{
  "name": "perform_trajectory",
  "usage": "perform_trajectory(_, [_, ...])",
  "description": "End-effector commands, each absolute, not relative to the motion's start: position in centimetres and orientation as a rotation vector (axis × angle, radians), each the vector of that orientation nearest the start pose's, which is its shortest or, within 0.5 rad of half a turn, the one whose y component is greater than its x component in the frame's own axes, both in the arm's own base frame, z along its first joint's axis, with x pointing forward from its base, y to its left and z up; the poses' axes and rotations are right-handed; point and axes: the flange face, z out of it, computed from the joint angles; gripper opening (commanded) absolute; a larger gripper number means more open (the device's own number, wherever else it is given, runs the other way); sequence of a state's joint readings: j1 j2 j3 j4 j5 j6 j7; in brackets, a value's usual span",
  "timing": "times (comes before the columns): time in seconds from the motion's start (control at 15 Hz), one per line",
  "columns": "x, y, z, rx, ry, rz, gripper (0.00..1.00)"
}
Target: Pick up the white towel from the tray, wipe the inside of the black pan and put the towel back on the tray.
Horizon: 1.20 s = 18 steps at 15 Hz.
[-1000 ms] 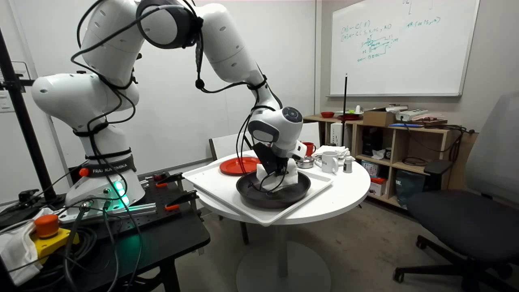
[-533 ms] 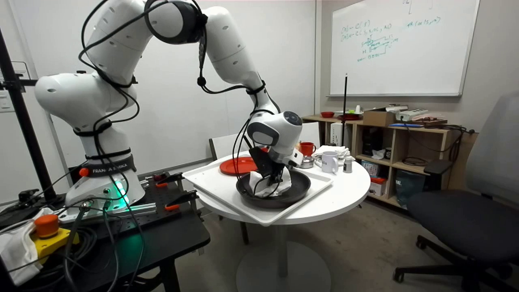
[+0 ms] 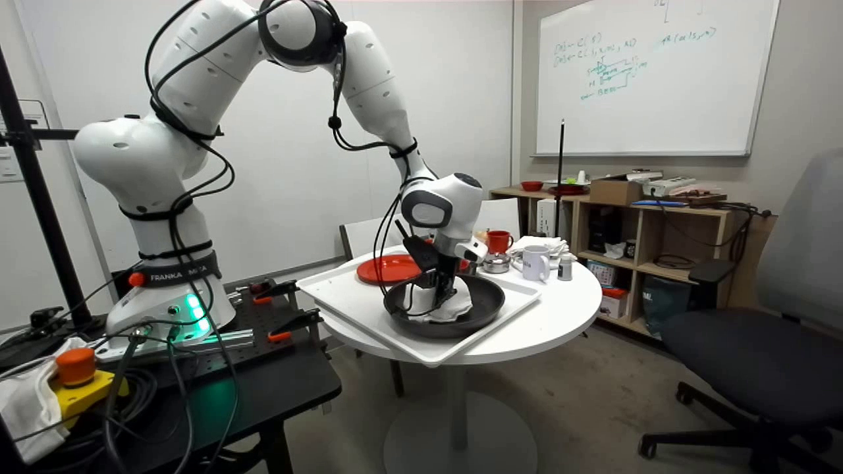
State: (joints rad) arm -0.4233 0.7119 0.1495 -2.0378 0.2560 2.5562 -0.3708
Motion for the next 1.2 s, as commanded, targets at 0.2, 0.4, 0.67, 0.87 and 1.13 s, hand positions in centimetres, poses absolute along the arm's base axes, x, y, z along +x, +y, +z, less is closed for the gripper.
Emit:
perform_trajectory(0.2, [56.4, -12.8, 8.0, -2.978, 0.294, 0.222, 0.06])
perform_trajectory(0.4, [57.7, -12.3, 8.2, -2.988, 0.314, 0.22, 0.06])
perform_trajectory(0.67, [59.9, -12.2, 8.7, -2.977, 0.341, 0.213, 0.06])
perform_trajectory(0.87, [61.6, -12.7, 8.5, -2.973, 0.383, 0.232, 0.06])
perform_trajectory(1.13, [63.8, -14.9, 7.7, -2.97, 0.521, 0.262, 0.06])
